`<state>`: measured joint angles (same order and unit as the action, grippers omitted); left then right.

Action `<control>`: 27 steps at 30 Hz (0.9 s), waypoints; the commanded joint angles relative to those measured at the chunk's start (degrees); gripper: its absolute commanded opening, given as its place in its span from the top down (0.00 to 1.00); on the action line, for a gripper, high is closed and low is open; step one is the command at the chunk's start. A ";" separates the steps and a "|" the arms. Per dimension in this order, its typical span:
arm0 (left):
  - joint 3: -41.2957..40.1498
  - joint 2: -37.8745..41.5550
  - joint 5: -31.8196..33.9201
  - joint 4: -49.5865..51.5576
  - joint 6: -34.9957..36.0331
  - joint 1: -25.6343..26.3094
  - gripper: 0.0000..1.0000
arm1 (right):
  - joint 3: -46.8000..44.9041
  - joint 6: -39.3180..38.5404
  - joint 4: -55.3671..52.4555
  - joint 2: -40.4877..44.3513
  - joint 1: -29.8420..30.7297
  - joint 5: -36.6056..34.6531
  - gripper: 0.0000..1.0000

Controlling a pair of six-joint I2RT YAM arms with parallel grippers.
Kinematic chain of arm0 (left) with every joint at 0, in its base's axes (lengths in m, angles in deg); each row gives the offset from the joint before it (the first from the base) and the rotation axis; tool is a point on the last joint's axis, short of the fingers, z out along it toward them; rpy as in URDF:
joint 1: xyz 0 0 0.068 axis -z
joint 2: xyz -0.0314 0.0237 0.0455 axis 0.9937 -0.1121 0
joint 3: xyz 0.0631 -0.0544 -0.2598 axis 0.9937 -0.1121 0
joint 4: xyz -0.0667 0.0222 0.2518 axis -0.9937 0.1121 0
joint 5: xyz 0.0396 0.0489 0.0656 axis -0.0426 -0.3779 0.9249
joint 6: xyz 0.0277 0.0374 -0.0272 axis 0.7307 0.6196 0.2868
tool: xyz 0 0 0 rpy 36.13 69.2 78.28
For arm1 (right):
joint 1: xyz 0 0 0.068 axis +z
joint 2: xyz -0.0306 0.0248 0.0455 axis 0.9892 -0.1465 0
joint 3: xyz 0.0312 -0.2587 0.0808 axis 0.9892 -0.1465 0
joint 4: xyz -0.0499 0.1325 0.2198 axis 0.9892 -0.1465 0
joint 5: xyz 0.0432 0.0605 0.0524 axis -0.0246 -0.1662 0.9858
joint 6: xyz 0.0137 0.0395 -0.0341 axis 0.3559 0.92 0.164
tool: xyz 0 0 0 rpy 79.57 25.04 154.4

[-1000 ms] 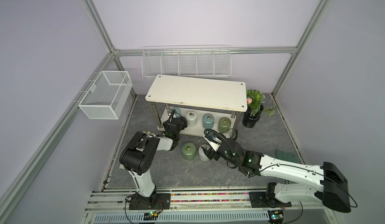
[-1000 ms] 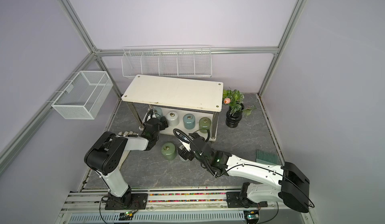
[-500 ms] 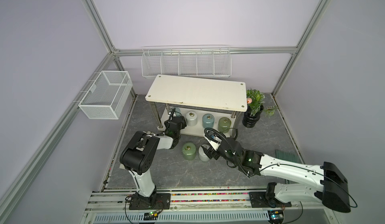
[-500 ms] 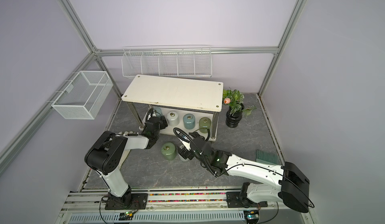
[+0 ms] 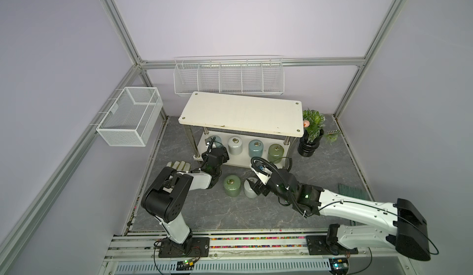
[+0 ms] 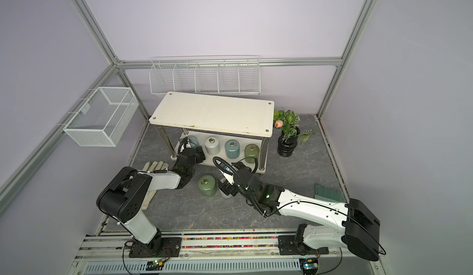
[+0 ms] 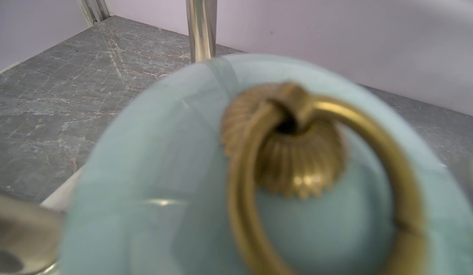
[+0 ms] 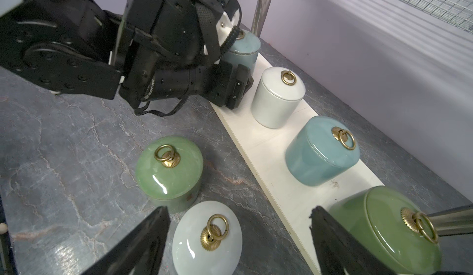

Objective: Remove the tea canisters from the shelf
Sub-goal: Pick up the tea canister from the shelf.

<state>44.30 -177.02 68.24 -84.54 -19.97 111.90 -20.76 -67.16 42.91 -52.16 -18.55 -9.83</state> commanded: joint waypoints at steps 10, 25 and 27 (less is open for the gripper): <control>-3.04 4.37 0.76 5.81 1.08 1.75 0.21 | -2.53 0.01 3.98 2.56 -0.39 0.51 0.11; -3.76 10.75 1.84 6.90 3.45 2.19 0.21 | -4.30 -0.26 5.23 4.58 -0.45 0.38 0.11; -3.41 10.61 1.49 6.21 3.62 2.29 0.21 | -4.32 -0.26 5.14 4.68 -0.39 0.31 0.11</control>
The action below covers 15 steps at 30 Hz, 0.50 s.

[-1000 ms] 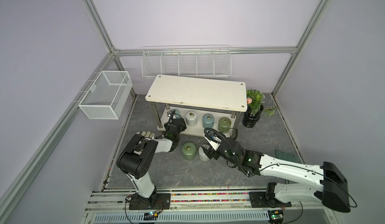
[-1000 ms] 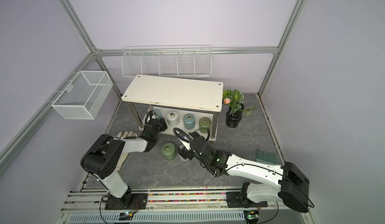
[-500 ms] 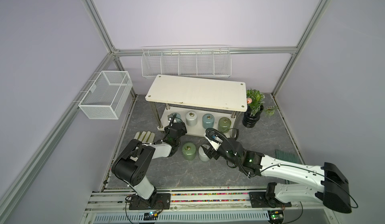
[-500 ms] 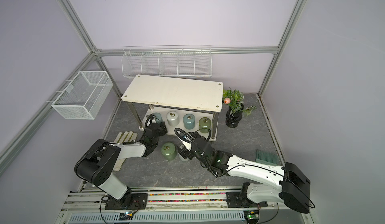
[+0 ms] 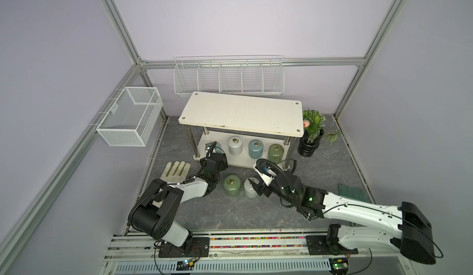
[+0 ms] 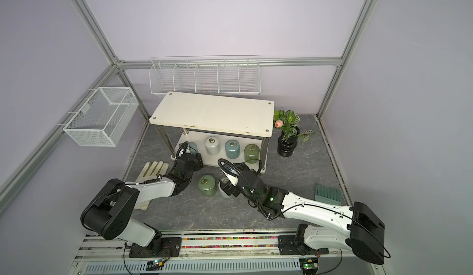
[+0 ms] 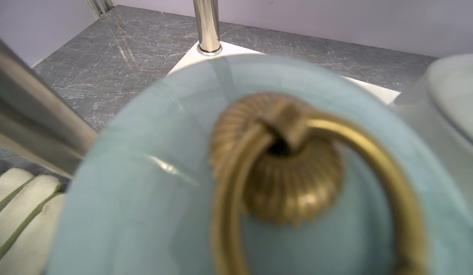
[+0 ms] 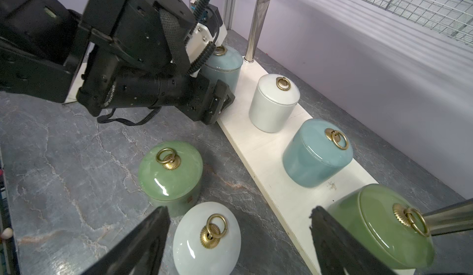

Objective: Remove the tea canisters from the shelf
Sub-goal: Pick up the tea canister from the shelf.

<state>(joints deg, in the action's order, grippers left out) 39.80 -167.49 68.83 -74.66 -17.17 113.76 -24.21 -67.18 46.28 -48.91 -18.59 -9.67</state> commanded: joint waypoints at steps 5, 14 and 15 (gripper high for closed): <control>1.98 1.41 0.03 -4.90 2.38 0.68 0.21 | -0.44 -0.38 1.47 1.22 -0.36 0.19 0.11; 2.93 2.10 -0.07 -6.16 3.72 0.72 0.21 | 0.36 -0.72 1.02 0.65 -0.36 0.18 0.11; 2.91 2.35 -0.18 -6.23 3.71 0.67 0.21 | 0.46 -0.79 0.89 0.65 -0.40 0.16 0.11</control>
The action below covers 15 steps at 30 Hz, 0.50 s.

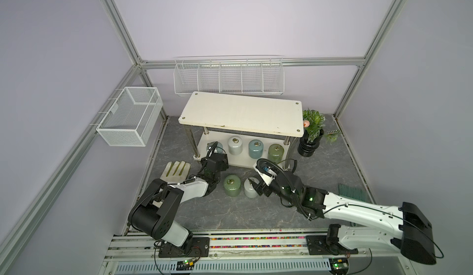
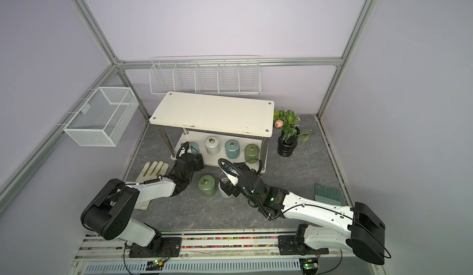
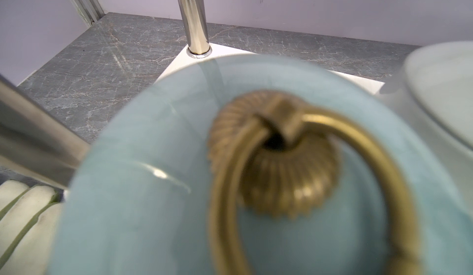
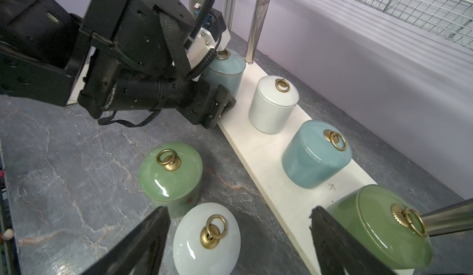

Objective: Remove the tea canisters from the shelf
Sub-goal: Pick up the tea canister from the shelf.

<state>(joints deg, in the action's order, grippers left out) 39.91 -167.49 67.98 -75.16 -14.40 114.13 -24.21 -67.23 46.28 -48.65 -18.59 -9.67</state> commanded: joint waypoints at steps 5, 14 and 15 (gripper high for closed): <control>2.63 3.46 1.02 -6.68 1.32 0.43 0.21 | 0.73 -1.05 0.56 0.19 -0.40 0.18 0.11; 2.43 5.77 1.12 -6.63 1.64 0.40 0.21 | 1.26 -1.24 0.28 -0.23 -0.36 0.27 0.11; 2.09 6.19 1.28 -6.68 1.51 0.38 0.21 | 1.25 -1.35 0.21 -0.23 -0.40 0.19 0.11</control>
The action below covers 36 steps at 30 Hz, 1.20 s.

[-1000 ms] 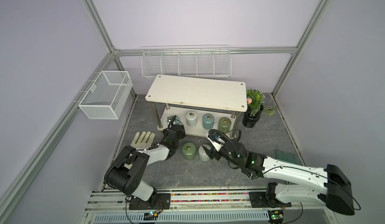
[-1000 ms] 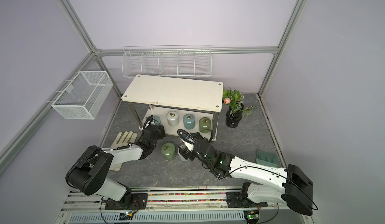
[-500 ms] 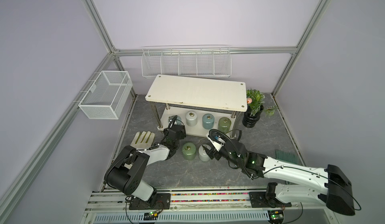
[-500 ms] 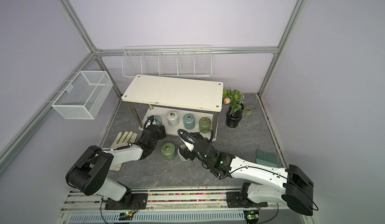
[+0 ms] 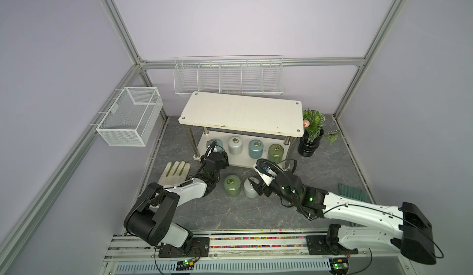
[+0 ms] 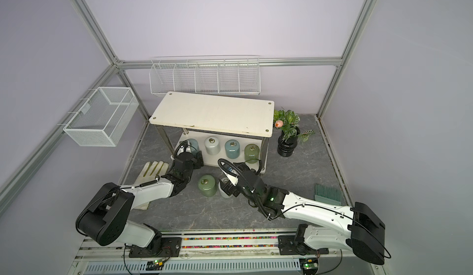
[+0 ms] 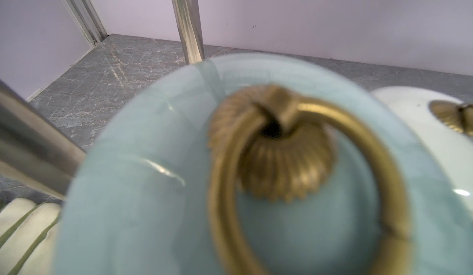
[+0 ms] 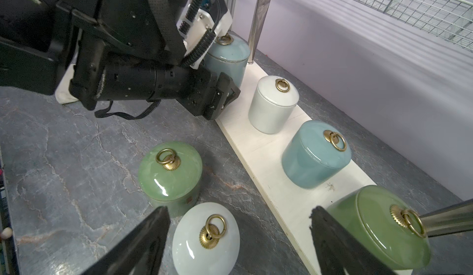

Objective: Remove the tea canisters from the shelf
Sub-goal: Pick up the tea canister from the shelf, then place the tea canister at the center of the board.

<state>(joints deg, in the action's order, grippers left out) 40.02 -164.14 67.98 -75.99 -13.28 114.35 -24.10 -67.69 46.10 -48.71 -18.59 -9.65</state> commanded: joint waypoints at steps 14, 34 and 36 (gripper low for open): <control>-3.62 8.84 3.77 -3.49 -2.43 1.43 0.21 | 1.25 -1.03 -0.35 0.64 -0.39 -0.13 0.11; -15.56 18.10 16.41 4.04 -13.42 8.81 0.20 | 0.89 -0.15 -1.91 2.82 -0.26 1.01 0.11; -17.47 18.33 17.46 4.13 -15.81 8.78 0.19 | 0.97 -0.08 -2.15 3.15 -0.13 0.99 0.11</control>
<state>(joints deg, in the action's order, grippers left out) 23.69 -147.42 80.09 -70.03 -23.71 123.07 -23.77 -68.28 44.97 -46.92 -18.59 -9.02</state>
